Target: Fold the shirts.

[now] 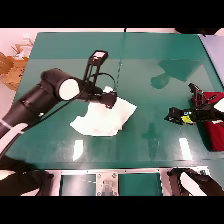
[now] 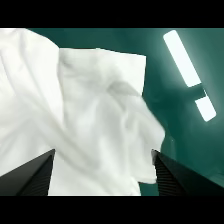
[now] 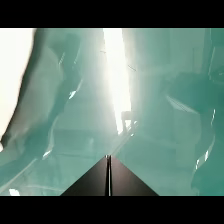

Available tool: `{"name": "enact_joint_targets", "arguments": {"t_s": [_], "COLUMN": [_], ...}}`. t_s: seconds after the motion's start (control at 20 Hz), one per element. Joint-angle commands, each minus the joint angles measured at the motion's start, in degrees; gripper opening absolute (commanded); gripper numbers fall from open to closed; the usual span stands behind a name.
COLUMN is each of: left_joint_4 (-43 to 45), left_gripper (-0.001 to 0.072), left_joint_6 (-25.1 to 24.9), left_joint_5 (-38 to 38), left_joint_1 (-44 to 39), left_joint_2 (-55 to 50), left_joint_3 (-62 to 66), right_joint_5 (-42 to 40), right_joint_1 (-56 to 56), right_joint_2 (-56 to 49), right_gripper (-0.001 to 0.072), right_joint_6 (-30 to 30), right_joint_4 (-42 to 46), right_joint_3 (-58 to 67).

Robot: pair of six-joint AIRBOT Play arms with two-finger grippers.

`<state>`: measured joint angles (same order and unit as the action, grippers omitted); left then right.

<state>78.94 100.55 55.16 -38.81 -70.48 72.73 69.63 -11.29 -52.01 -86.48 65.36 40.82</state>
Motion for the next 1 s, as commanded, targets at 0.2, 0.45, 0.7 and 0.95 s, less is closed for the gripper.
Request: {"name": "enact_joint_targets", "arguments": {"t_s": [0.2, 0.45, 0.7, 0.95], "left_joint_4": [7.43, 1.22, -8.15, -19.87], "left_gripper": [0.0719, 0.0719, 0.0718, 0.0716], "left_joint_6": [-3.69, -9.90, -16.83, -24.00], "left_joint_5": [22.56, 26.62, 7.10, -4.55], "left_joint_1": [16.20, 31.76, 36.00, 36.00], "left_joint_2": [1.77, 1.77, 1.36, 1.33], "left_joint_3": [4.15, -8.85, -26.77, -34.91], "right_joint_5": [0.00, 0.00, -1.88, -7.89], "right_joint_1": [0.07, 0.07, 0.07, 0.09], "right_joint_2": [0.04, 0.04, 0.04, -2.14], "right_gripper": [0.0018, 0.0018, 0.0018, 0.0168], "right_joint_6": [0.00, 0.00, -0.02, 0.00], "right_joint_4": [-0.02, -0.02, -0.04, -3.82], "right_joint_3": [-0.02, -0.02, -0.02, -0.11]}}
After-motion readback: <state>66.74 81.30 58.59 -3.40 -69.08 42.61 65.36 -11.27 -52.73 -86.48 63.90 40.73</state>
